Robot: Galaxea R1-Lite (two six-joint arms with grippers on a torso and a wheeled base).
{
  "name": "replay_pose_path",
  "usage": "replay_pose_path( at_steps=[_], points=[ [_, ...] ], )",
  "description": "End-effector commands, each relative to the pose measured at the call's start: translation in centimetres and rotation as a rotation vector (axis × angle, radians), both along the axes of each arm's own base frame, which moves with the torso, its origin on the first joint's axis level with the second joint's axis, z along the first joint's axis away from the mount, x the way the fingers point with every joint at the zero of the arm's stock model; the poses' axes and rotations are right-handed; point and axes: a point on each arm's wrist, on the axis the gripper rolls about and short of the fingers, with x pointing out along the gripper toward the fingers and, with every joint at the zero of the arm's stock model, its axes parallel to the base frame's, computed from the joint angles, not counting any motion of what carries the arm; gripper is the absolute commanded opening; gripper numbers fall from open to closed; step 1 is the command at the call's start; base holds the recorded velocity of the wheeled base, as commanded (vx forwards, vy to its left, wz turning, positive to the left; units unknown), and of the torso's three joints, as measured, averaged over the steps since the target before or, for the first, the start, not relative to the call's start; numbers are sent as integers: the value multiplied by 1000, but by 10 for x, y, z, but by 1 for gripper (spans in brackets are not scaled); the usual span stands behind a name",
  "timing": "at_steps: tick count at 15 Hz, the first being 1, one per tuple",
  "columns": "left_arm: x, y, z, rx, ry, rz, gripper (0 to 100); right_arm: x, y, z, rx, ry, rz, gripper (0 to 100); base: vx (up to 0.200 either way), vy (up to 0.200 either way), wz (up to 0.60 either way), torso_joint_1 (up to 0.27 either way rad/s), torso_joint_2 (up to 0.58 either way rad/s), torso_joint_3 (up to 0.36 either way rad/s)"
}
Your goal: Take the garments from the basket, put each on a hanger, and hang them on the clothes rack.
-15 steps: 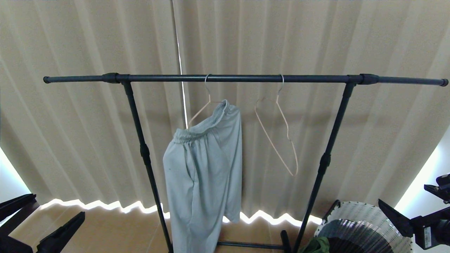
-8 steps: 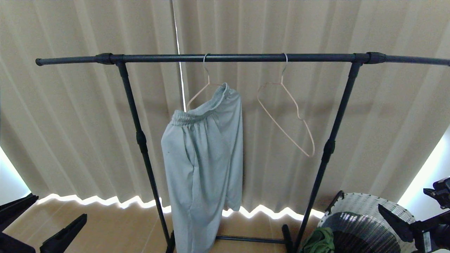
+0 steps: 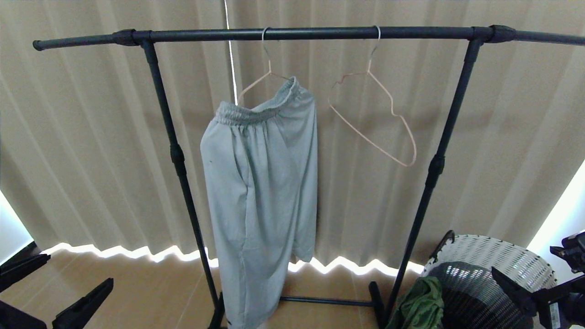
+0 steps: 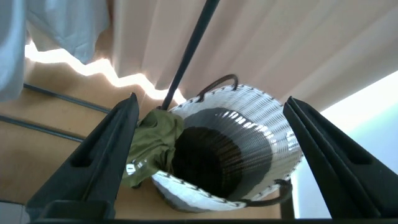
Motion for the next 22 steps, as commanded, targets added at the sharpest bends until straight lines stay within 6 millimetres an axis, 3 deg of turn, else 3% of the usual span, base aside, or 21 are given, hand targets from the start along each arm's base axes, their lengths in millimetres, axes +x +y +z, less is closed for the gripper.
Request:
replay_pose_path(
  at_steps=[1, 8, 20, 22],
  points=[
    [0, 0, -1, 1, 4, 0, 100, 0, 0, 0, -1, 1, 1, 100, 0, 0, 0, -139, 466, 339],
    [0, 0, -3, 7, 12, -6, 100, 1, 1, 2, 9, -10, 11, 100, 0, 0, 0, -82, 385, 301],
    [3, -1, 3, 1, 1, -4, 100, -5, 0, -8, -27, 32, 42, 100, 0, 0, 0, -2, 13, 7],
    [5, -1, 5, -2, -2, -5, 100, -6, 0, -11, -44, 46, 48, 100, 200, 0, 0, 0, 0, 2]
  ],
)
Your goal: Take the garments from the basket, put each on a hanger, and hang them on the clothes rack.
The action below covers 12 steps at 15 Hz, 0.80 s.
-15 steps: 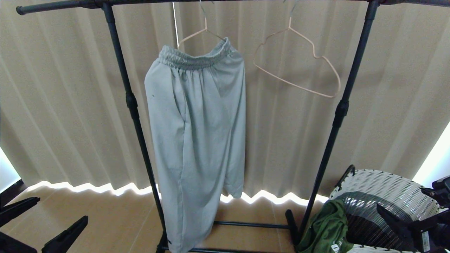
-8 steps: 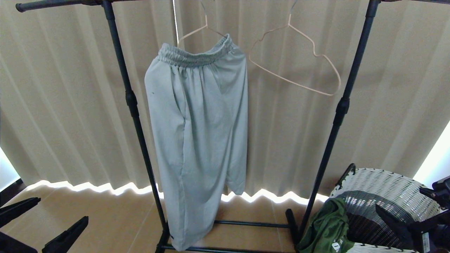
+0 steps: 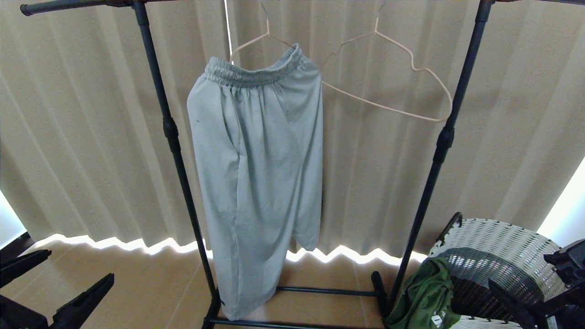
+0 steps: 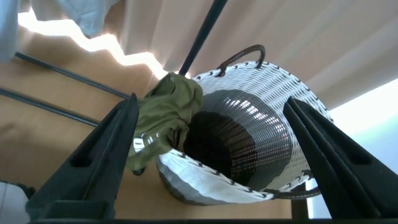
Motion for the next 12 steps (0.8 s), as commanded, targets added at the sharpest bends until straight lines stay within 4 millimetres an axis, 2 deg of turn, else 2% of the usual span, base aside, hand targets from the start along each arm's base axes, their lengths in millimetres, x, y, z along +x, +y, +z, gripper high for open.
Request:
replay_pose_path(
  at_steps=[1, 5, 9, 12],
  points=[
    [1, 0, 1, 0, 3, 0, 100, -1, 0, -1, -2, 4, 0, 100, 200, 0, 0, 2, -2, -2],
    [1, 0, 0, 4, 5, -5, 100, 0, 0, -2, -15, 10, 5, 100, 200, 0, 0, -7, 2, 5],
    [-2, -11, -3, 2, 10, -136, 100, 17, 1, -4, -166, 81, 54, 100, 0, 0, 0, 0, 0, 0],
    [-3, -11, -2, 3, 7, -138, 100, 34, -1, -12, -296, 253, 96, 100, 0, 0, 0, 0, 0, 0]
  ],
)
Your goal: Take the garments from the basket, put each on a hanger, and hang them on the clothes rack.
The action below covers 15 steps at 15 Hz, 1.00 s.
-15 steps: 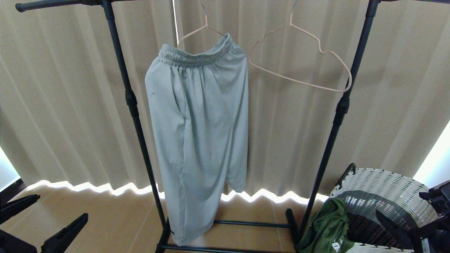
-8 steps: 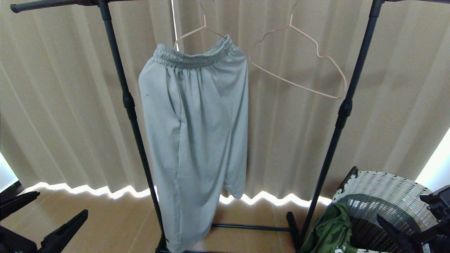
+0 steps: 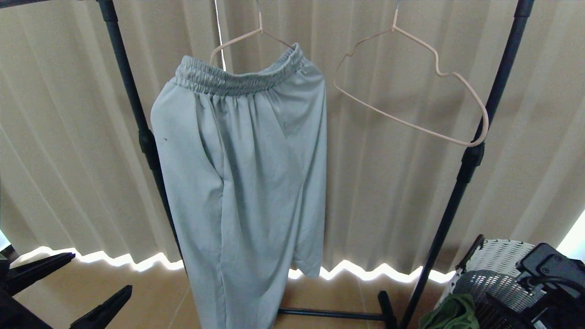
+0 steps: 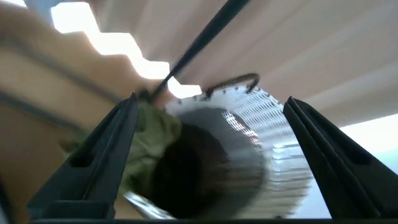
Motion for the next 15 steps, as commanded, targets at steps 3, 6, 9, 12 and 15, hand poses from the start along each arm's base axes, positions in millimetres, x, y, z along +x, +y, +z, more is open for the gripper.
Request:
replay_pose_path(
  at_steps=[3, 6, 9, 12, 15],
  points=[
    [-4, 0, 3, -10, -42, -8, 100, 40, 4, -6, -61, 275, 0, 100, 0, 0, 0, 0, 0, 0],
    [-4, 0, 4, -11, -48, -8, 100, 60, 8, -13, -75, 408, 8, 100, 0, 0, 0, 0, 0, 0],
    [-7, 1, 7, -19, -73, -7, 100, 81, 10, -40, -88, 523, -1, 100, 0, 0, 0, 0, 0, 0],
    [-7, 1, 6, -19, -69, -7, 100, 93, 11, -61, -69, 569, -46, 100, 0, 0, 0, 0, 0, 0],
    [-8, 1, 3, -16, -62, -7, 100, 107, 3, -72, -64, 565, -101, 100, 0, 0, 0, 0, 0, 0]
  ],
)
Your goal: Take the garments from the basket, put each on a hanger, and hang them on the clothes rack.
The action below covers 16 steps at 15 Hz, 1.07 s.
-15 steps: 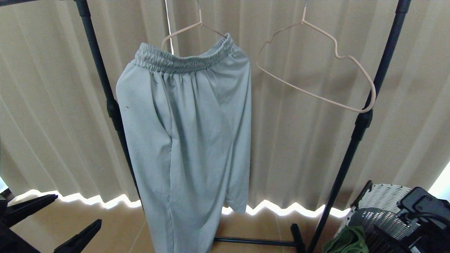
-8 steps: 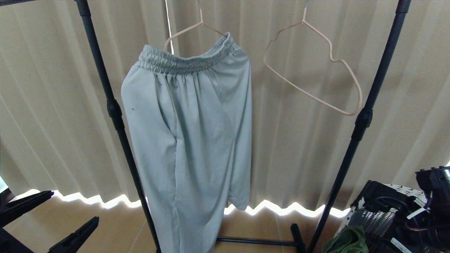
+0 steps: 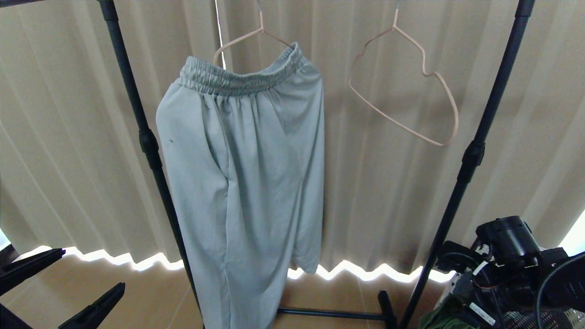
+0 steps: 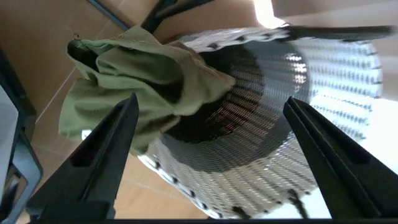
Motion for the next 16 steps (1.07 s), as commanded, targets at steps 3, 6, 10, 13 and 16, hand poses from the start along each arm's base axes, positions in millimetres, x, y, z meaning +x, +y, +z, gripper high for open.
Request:
replay_pose_path(
  at_steps=[3, 6, 10, 13, 16],
  points=[
    [0, 0, -1, 1, 4, 0, 100, 22, -14, -14, -8, 25, -68, 100, 0, 0, 0, 0, 0, 0],
    [0, 0, -2, 2, 8, 0, 100, 26, -16, -13, -22, 12, -81, 100, 0, 0, 0, 0, 0, 0],
    [0, 0, -2, 1, 4, 0, 100, 28, -16, -17, -22, 24, -81, 0, 0, 0, 0, 0, 0, 0],
    [-1, 0, -2, 1, 2, 0, 100, 26, -15, -13, -19, 10, -80, 0, 0, 0, 0, 0, 0, 0],
    [-1, 0, -2, 1, 2, 1, 100, 13, -15, 13, -4, -85, -75, 0, 0, 0, 0, 0, 0, 0]
  ],
)
